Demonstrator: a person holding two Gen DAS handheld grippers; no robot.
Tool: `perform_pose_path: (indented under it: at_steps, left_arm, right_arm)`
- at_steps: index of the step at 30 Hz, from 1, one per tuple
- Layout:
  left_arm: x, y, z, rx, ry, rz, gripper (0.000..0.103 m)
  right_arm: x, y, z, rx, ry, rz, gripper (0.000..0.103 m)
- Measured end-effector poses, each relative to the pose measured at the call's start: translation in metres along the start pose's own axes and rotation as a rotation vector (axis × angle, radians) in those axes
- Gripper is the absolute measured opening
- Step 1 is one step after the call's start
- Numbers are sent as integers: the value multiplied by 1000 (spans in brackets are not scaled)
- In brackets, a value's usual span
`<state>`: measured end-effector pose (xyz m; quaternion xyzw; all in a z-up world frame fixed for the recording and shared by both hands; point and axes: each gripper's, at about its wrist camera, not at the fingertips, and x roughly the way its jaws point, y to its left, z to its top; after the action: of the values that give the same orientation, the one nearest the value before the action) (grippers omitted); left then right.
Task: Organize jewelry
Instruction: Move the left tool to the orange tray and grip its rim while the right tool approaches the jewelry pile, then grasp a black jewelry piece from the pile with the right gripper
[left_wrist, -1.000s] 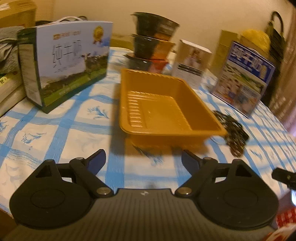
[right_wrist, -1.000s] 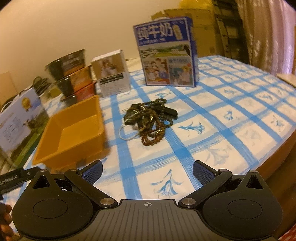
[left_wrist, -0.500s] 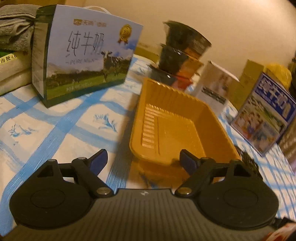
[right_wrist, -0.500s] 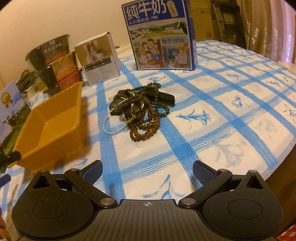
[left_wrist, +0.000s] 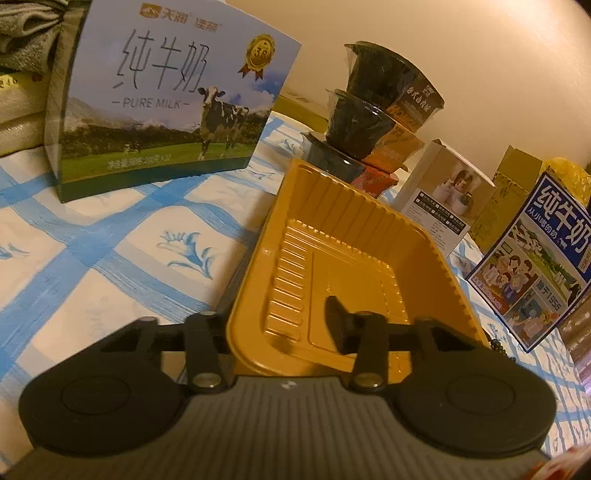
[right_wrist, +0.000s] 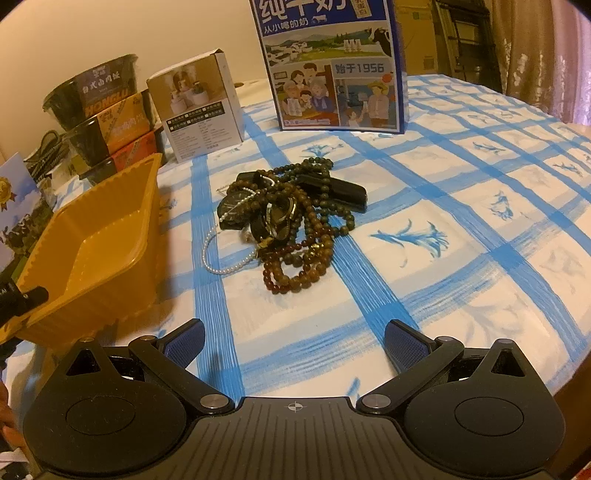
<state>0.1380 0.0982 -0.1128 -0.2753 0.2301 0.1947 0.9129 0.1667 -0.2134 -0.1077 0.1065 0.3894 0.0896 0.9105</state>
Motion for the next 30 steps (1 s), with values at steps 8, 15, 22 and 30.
perform_pose_path:
  at_steps: [8,15,22,30]
  left_arm:
    - [5,5,0,10,-19,19,5]
    - [4,8,12,125,-3,-9,3]
    - [-5,15,30,290,-19,-85,3]
    - [0,14,43,346,-62,-106,4]
  right_arm:
    - [10,-1,5,1,-5,5,103]
    - [10,-3,7,-32,-26,11,103]
    - [12,-6,19,-134,-86,8,89]
    - [30,-45,57,-198,-132,21,45]
